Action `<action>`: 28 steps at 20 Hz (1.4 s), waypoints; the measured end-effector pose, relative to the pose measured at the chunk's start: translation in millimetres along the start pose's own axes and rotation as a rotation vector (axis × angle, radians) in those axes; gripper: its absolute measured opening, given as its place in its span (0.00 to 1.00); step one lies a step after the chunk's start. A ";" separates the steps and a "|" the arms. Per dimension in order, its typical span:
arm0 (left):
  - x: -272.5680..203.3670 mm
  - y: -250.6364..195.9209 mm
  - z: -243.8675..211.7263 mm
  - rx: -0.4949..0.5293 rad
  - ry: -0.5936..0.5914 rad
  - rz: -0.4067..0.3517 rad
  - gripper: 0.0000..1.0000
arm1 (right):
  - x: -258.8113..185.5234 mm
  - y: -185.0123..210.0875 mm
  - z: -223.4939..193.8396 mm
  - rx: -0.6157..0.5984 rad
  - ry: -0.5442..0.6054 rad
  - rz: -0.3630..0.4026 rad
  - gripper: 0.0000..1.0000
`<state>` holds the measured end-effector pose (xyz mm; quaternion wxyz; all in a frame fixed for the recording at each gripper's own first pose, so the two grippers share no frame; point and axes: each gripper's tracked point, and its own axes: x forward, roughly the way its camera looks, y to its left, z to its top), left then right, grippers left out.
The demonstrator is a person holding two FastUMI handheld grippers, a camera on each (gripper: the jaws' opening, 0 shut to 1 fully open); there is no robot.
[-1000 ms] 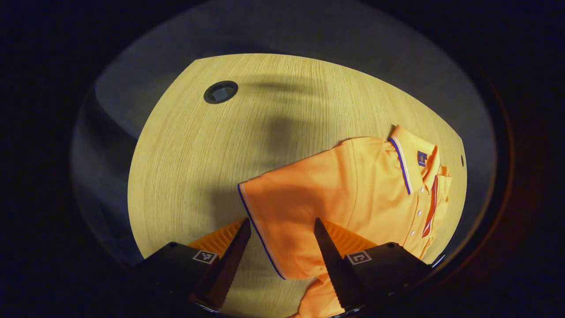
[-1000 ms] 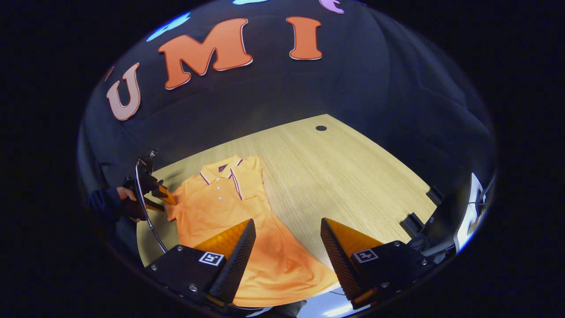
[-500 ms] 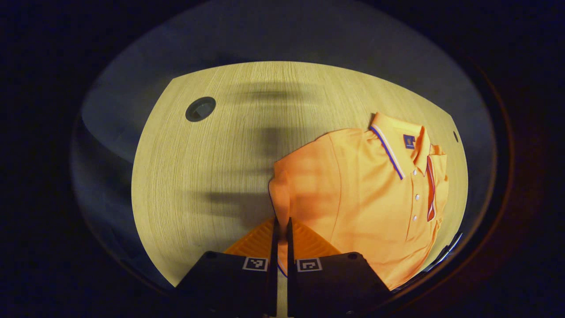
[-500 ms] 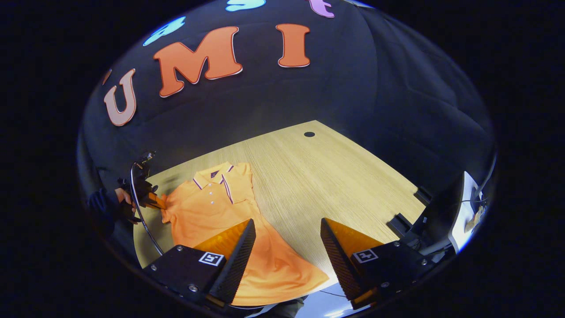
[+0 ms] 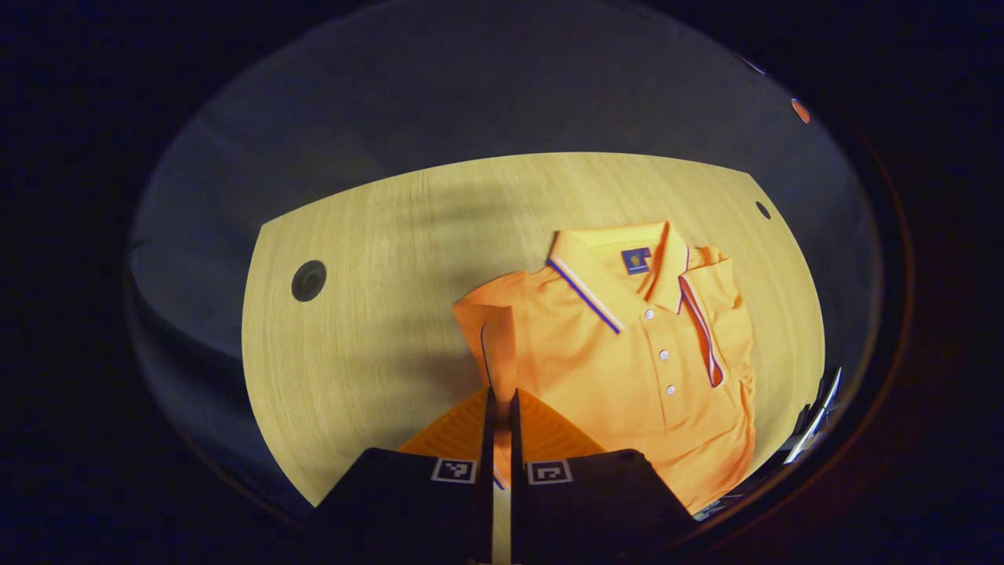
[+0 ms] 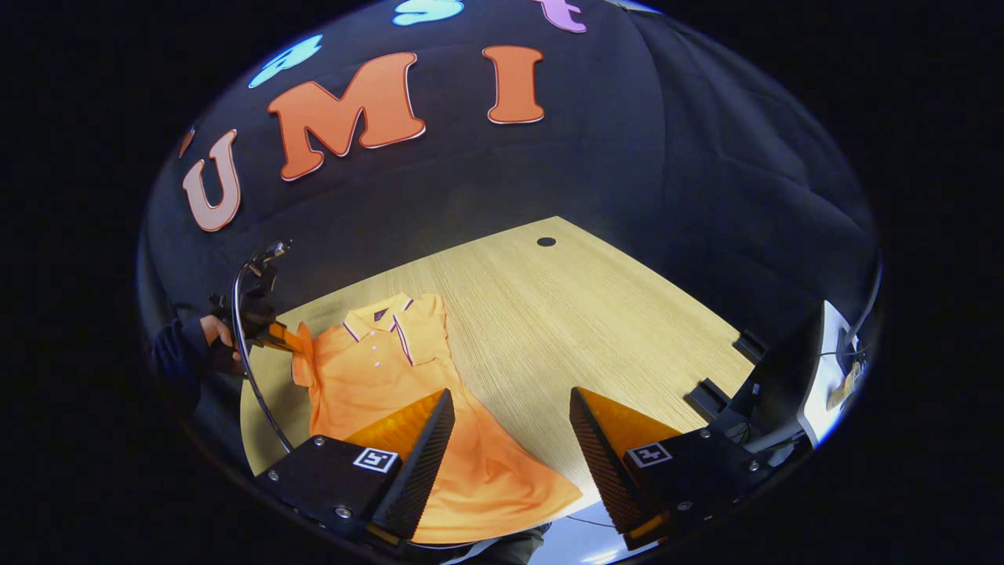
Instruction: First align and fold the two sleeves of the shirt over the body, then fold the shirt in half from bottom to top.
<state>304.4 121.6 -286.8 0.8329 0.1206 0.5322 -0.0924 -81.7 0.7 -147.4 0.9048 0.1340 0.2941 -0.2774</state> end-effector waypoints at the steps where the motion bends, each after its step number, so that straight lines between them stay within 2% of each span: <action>1: 1.7 -11.3 4.0 0.011 -0.005 -0.020 0.09 | -1.6 -0.1 -1.7 0.004 0.004 -0.001 0.90; 3: 4.4 -31.4 6.9 0.024 -0.006 -0.072 0.09 | -3.1 -1.7 -1.9 0.007 0.001 -0.005 0.91; 4: 3.6 -46.1 9.4 0.022 -0.019 -0.121 0.10 | -2.1 -2.3 -2.0 0.010 0.000 -0.009 0.90; 5: 3.1 -60.3 11.2 0.023 -0.034 -0.175 0.30 | -1.6 -1.9 -3.1 0.013 0.005 -0.007 0.90; 6: -3.7 -70.8 10.4 0.030 -0.042 -0.228 0.36 | -1.4 -2.6 -2.8 0.018 0.006 -0.008 0.90; 7: -7.5 -78.9 10.4 0.037 -0.053 -0.264 0.65 | -1.1 -2.2 -2.2 0.020 0.007 -0.006 0.91; 9: -18.0 -81.4 11.4 0.055 -0.069 -0.283 0.74 | -1.0 -2.0 -0.4 0.021 0.003 -0.004 0.90; 10: -24.1 -80.4 11.7 0.058 -0.084 -0.285 0.75 | -1.4 -0.8 -0.1 0.019 0.003 0.002 0.90; 12: -33.5 -76.2 10.9 0.058 -0.119 -0.279 0.90 | 0.3 2.0 5.4 0.009 -0.009 0.016 0.90; 15: -56.6 -67.7 1.5 0.058 -0.169 -0.236 0.94 | 5.1 11.7 16.0 -0.036 -0.030 0.054 0.90; 16: -67.4 -65.6 -2.0 0.056 -0.194 -0.219 0.89 | 5.8 13.8 17.9 -0.049 -0.033 0.077 0.90; 17: -79.1 -65.0 -5.5 0.047 -0.219 -0.205 0.95 | 7.9 17.2 20.4 -0.058 -0.033 0.107 0.91; 18: -92.5 -64.8 -11.4 0.035 -0.244 -0.193 0.96 | 9.4 21.8 22.1 -0.069 -0.030 0.141 0.93; 19: -105.3 -64.7 -15.8 0.019 -0.271 -0.181 0.92 | 9.9 26.1 24.7 -0.090 -0.030 0.171 0.94; 21: -135.9 -67.5 -26.4 -0.019 -0.329 -0.169 0.98 | 11.3 28.4 30.9 -0.150 -0.039 0.216 0.98; 26: -201.5 -63.9 -48.9 -0.084 -0.521 -0.076 0.98 | 7.7 41.9 49.2 -0.246 -0.109 0.338 0.98; 28: -215.7 -64.6 -64.9 -0.107 -0.562 -0.040 0.98 | 9.8 47.2 47.3 -0.282 -0.113 0.387 0.98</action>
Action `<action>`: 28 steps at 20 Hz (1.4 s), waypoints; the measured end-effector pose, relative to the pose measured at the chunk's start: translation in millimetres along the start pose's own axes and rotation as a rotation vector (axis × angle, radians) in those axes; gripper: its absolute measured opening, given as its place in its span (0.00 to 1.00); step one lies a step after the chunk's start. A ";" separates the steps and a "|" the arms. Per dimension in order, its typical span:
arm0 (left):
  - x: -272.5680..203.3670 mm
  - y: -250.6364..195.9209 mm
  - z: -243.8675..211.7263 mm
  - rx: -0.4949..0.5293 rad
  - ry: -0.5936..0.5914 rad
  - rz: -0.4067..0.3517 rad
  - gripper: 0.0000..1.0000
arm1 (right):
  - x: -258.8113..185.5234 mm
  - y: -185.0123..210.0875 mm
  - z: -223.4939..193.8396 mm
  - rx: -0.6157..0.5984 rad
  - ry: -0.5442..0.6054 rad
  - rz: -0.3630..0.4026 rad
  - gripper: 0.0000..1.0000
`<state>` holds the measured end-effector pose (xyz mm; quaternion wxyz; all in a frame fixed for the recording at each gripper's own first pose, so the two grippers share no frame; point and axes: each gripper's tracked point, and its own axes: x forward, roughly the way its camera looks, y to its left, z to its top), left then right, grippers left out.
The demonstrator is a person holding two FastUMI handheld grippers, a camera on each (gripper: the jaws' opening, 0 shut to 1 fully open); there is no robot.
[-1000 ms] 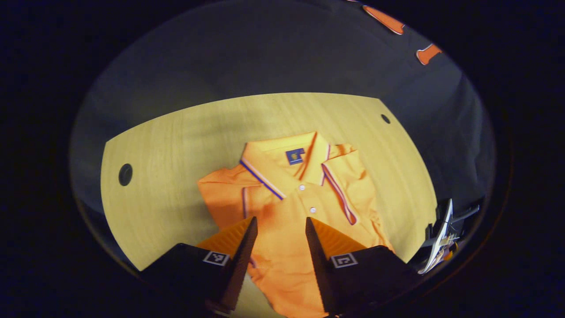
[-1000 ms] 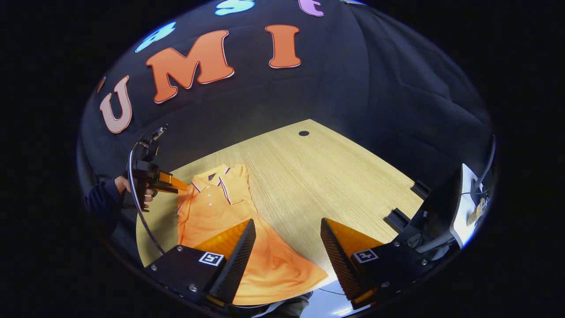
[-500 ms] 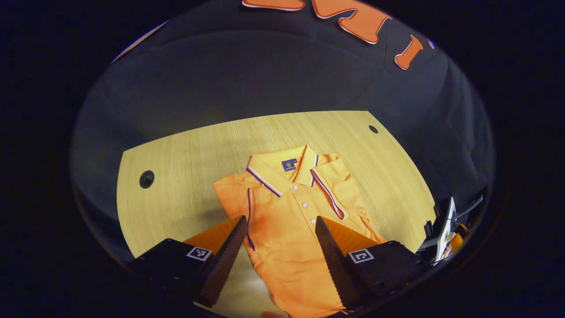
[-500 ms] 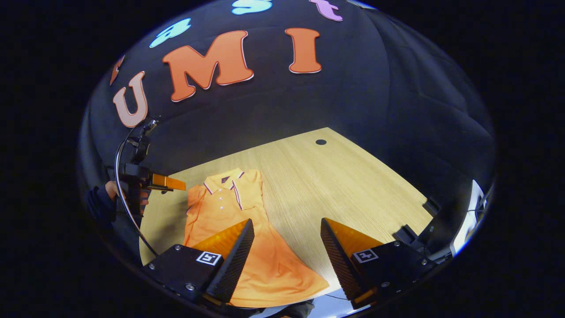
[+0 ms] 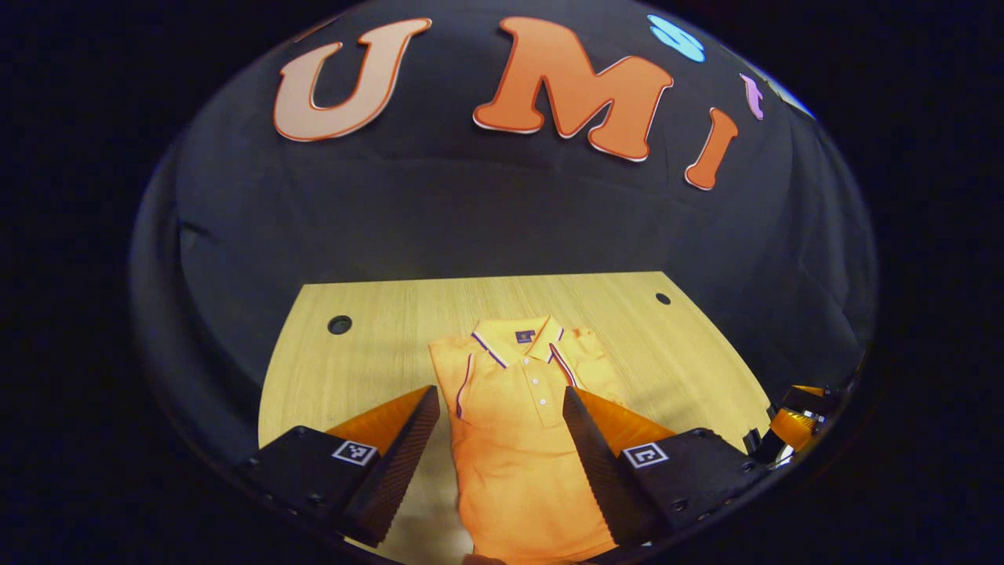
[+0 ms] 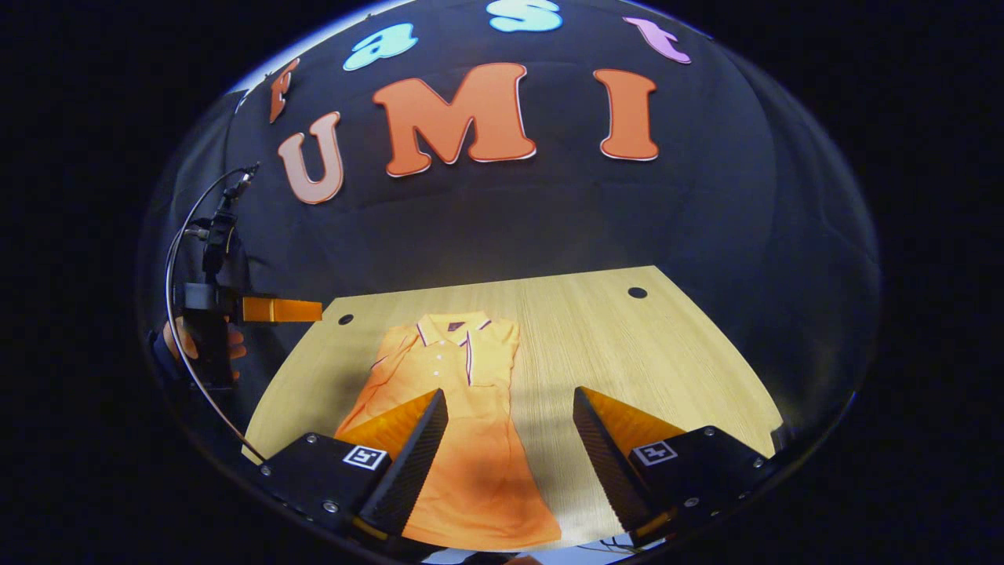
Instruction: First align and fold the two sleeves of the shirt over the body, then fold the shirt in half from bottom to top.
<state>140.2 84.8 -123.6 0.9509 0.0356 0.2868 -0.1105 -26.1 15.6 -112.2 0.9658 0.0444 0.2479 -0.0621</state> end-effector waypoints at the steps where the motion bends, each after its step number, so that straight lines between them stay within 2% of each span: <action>1: -8.4 0.9 -4.2 -0.010 -0.010 0.017 0.98 | 1.1 2.7 -1.5 -0.015 0.001 0.024 0.98; 4: -35.6 0.1 -26.1 -0.041 -0.022 0.050 0.98 | -6.3 8.1 -14.4 -0.053 0.015 0.084 0.98; 7: -64.4 1.6 -65.1 -0.025 -0.010 0.084 0.98 | -10.3 8.1 -36.7 -0.079 0.057 0.130 0.98; 12: -85.0 8.6 -146.6 -0.091 0.124 0.141 0.98 | -11.7 -5.8 -84.3 -0.102 0.144 0.138 0.98; 15: -81.2 2.8 -186.7 -0.132 0.250 0.130 0.98 | -7.4 -12.4 -112.5 -0.079 0.232 0.138 0.98; 17: -66.7 0.1 -199.3 -0.162 0.309 0.151 0.99 | -5.6 -21.8 -131.1 -0.082 0.273 0.122 0.98; 20: -60.2 -12.7 -224.9 -0.204 0.434 0.123 0.99 | -1.1 -34.0 -160.4 -0.080 0.352 0.104 0.98; 24: -51.4 -19.4 -240.4 -0.122 0.538 0.140 0.99 | 0.6 -35.3 -204.8 -0.086 0.489 0.098 0.99; 28: -44.8 -21.0 -265.1 -0.102 0.609 0.132 0.99 | -1.4 -36.1 -238.3 -0.097 0.576 0.095 0.99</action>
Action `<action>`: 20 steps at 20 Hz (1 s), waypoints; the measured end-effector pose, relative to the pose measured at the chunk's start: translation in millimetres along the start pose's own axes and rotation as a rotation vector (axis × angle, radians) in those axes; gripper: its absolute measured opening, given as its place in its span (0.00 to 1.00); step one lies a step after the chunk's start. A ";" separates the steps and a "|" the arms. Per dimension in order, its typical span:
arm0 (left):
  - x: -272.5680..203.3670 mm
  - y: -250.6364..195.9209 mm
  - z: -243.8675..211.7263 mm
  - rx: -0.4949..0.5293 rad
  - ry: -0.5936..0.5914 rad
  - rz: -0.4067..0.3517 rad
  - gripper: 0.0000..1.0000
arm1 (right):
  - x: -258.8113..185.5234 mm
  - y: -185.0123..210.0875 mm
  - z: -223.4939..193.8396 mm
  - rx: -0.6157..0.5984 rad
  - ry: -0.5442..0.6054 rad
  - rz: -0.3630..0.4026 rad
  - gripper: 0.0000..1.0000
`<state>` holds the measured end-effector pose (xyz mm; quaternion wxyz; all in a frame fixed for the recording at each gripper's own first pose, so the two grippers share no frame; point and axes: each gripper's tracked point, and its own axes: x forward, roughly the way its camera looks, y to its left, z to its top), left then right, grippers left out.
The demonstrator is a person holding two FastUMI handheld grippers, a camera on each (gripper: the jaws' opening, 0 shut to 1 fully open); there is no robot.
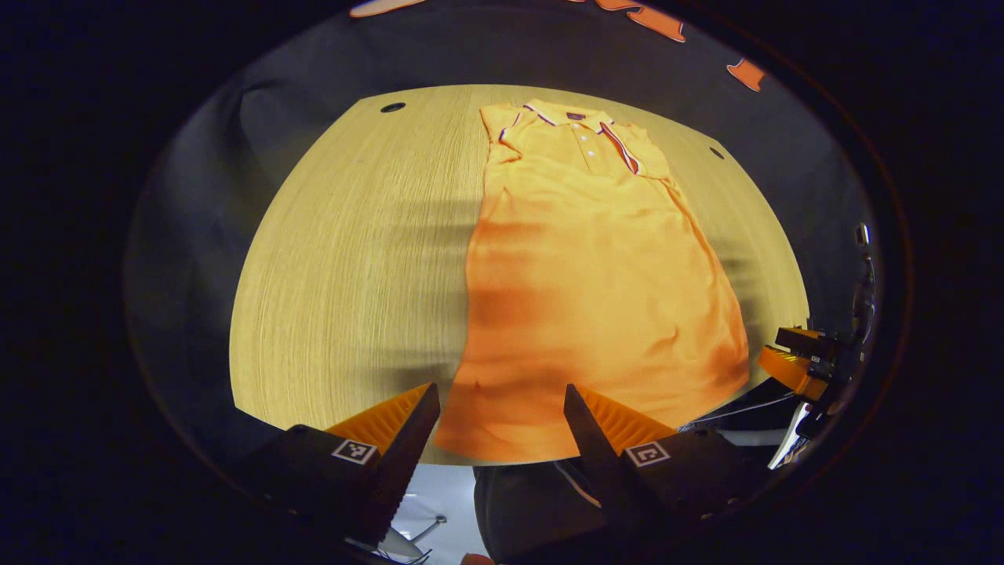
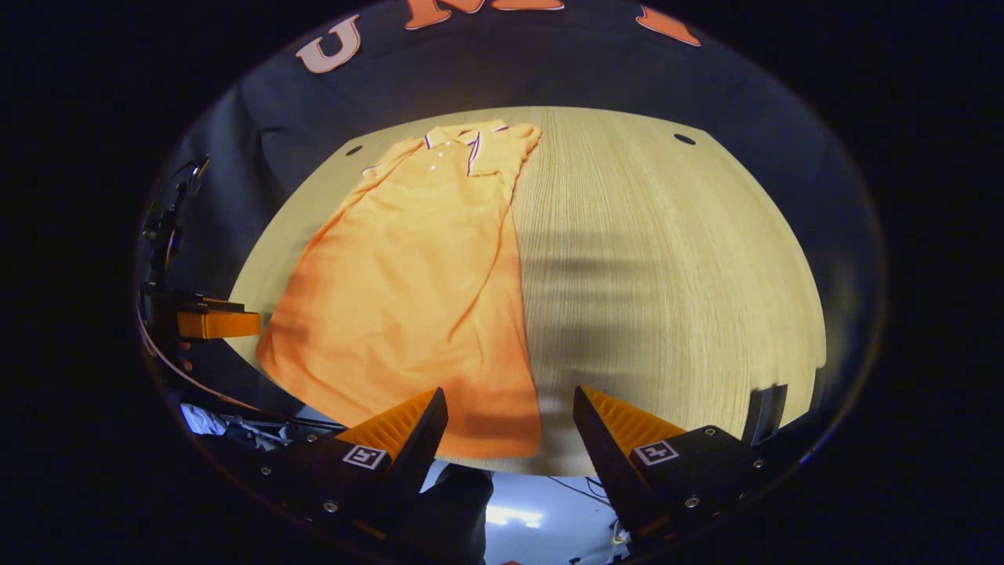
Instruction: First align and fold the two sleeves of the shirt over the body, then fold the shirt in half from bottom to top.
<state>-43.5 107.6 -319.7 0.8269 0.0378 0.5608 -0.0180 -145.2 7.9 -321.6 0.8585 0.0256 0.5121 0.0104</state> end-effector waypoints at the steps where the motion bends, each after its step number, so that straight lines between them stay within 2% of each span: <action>1: 5.0 2.7 -7.0 0.009 0.016 0.002 0.99 | 3.5 0.2 -5.4 0.000 0.015 -0.003 0.98; 8: 32.8 14.4 -42.5 0.076 0.091 0.050 0.99 | 22.6 8.7 -37.4 -0.044 0.109 -0.018 0.98; 11: 43.6 15.9 -51.1 0.066 0.114 0.065 0.99 | 30.0 10.7 -38.0 -0.074 0.123 -0.030 0.98; 13: 43.0 15.5 -49.0 0.078 0.106 0.064 0.99 | 28.3 13.0 -42.4 -0.039 0.131 -0.061 0.97; 16: 41.6 16.1 -51.7 0.084 0.107 0.058 0.99 | 27.8 21.6 -48.5 -0.062 0.159 -0.095 0.91; 17: 42.3 15.1 -52.0 0.088 0.117 0.059 0.99 | 27.4 21.7 -51.2 -0.057 0.170 -0.098 0.87; 18: 41.2 15.5 -51.5 0.080 0.112 0.064 0.99 | 27.0 21.8 -51.2 -0.048 0.169 -0.099 0.77; 20: 40.6 15.3 -54.4 0.082 0.127 0.063 0.99 | 26.5 23.2 -52.7 -0.062 0.208 -0.083 0.74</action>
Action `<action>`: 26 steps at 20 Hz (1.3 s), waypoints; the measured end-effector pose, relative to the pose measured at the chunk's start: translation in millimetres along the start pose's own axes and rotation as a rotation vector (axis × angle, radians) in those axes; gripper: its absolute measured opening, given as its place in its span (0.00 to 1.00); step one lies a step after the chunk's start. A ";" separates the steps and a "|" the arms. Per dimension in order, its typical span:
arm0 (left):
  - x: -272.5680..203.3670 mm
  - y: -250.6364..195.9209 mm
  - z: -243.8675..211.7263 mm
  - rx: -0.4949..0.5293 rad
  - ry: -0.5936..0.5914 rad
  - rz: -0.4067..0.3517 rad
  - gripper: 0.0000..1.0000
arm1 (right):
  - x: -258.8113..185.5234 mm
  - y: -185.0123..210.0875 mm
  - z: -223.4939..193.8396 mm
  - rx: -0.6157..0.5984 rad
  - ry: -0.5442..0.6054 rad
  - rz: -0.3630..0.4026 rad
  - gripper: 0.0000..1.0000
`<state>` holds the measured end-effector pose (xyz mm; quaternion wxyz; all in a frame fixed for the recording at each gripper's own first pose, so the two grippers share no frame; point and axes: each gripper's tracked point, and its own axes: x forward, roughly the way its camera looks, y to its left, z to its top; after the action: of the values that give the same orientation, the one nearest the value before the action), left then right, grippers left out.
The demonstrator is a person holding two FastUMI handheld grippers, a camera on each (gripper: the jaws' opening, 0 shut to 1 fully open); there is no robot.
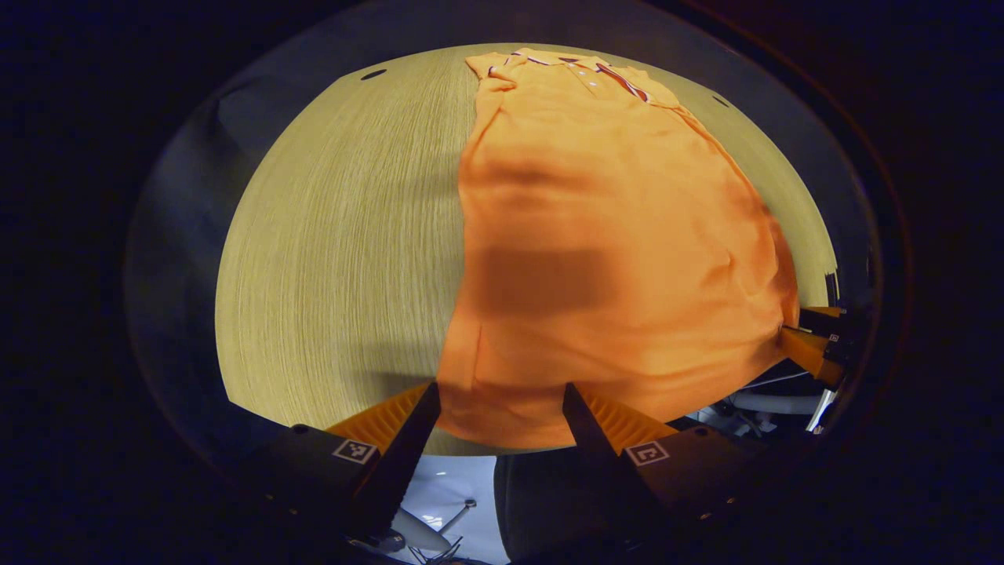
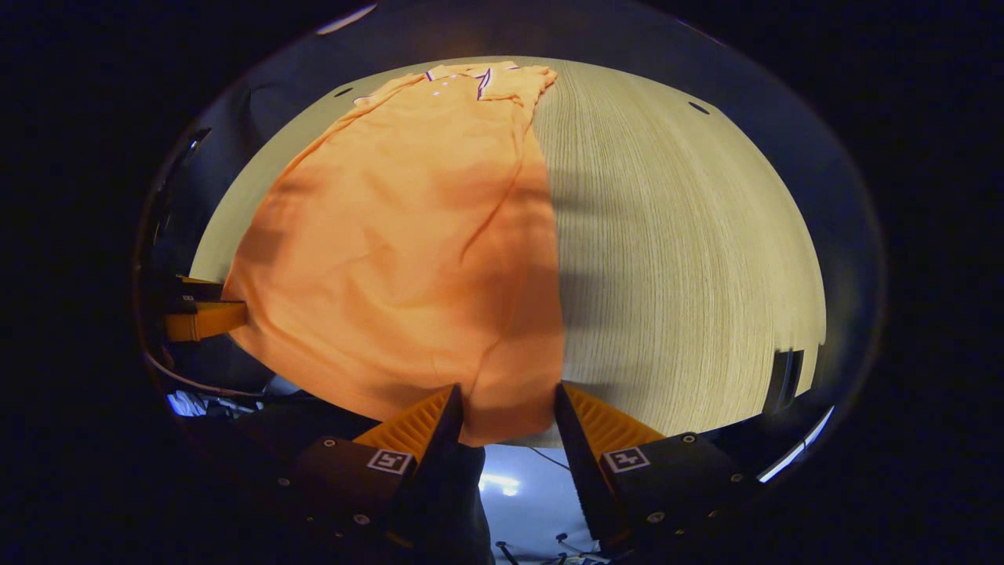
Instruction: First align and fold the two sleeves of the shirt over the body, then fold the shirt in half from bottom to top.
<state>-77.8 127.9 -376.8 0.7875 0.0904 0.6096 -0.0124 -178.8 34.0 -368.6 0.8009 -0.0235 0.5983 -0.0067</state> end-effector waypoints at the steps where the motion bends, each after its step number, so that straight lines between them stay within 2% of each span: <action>1: -1.7 -0.2 2.1 0.005 0.010 -0.005 0.98 | 0.1 -6.8 0.0 0.004 0.010 -0.022 0.68; 2: 3.0 -0.6 -1.7 0.002 0.032 -0.002 0.95 | -1.5 -10.0 3.6 0.074 0.003 -0.024 0.60; 4: 0.2 -5.4 -1.8 -0.013 0.037 0.001 0.86 | 0.1 -6.7 2.1 0.092 0.008 0.017 0.42; 6: 1.1 -12.4 -1.8 -0.017 0.024 0.008 0.58 | -0.1 -5.4 1.7 0.102 0.014 0.034 0.43; 7: -0.3 -15.1 -2.2 -0.005 0.026 0.016 0.31 | 0.1 -5.1 4.0 0.073 0.010 0.047 0.38; 8: 0.1 -15.6 -2.9 0.013 0.025 0.028 0.18 | -14.4 -2.2 9.9 0.132 -0.016 0.040 0.20; 9: 0.8 -15.6 -2.0 0.028 0.024 0.036 0.10 | 13.7 1.2 8.0 0.144 -0.014 0.050 0.02; 12: 0.7 -17.5 -1.2 0.023 0.005 0.014 0.08 | 1.0 9.0 5.8 0.125 -0.006 0.099 0.04; 19: 6.6 -13.0 -1.0 -0.048 -0.046 -0.080 0.08 | 1.8 8.4 6.8 0.115 0.004 0.107 0.04; 20: -1.7 -12.1 -0.8 -0.059 -0.045 -0.096 0.01 | -0.4 8.1 6.9 0.113 0.004 0.109 0.04; 23: -3.5 -15.7 -4.9 -0.064 -0.019 -0.125 0.01 | -2.9 15.6 11.3 0.118 -0.019 0.146 0.04; 26: -24.2 -19.0 15.3 -0.088 -0.086 -0.145 0.01 | -15.9 17.7 25.8 0.121 -0.071 0.178 0.04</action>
<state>-71.8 104.6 -352.3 0.8131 0.0106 0.5802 -0.0463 -158.9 53.1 -346.9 0.8191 0.0780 0.5675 0.0294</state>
